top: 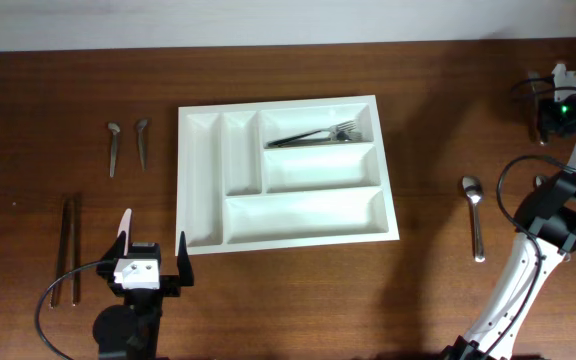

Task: Pack container
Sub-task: 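Lift the fork with the right gripper and carry it over the tray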

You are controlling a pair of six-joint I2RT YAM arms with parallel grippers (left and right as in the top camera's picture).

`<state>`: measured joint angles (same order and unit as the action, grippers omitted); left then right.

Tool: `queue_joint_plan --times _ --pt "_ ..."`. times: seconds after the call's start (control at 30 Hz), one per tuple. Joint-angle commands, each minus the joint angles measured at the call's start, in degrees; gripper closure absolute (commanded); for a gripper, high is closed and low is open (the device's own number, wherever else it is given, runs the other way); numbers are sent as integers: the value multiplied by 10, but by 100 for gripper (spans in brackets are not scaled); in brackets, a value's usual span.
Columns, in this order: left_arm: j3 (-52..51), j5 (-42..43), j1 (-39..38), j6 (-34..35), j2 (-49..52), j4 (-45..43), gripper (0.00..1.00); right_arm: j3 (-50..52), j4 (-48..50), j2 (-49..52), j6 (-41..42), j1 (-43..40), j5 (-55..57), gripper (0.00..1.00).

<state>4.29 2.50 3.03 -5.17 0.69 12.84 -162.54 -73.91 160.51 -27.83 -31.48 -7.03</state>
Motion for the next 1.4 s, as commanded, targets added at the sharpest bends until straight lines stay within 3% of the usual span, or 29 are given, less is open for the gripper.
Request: queue_joint_plan --times 0.0,0.47,0.83,1.37 --pt "-3 -6 1 -9 -4 0 1 -39 -10 7 33 15 -3 96" --pt "-3 -6 1 -9 -4 0 1 -176 -83 5 216 62 -43 96" --pt "-3 -6 1 -9 -4 0 1 -175 -85 -73 391 127 -91 96" --pt "-3 -6 1 -9 -4 0 1 -175 -99 -121 566 255 -90 96"
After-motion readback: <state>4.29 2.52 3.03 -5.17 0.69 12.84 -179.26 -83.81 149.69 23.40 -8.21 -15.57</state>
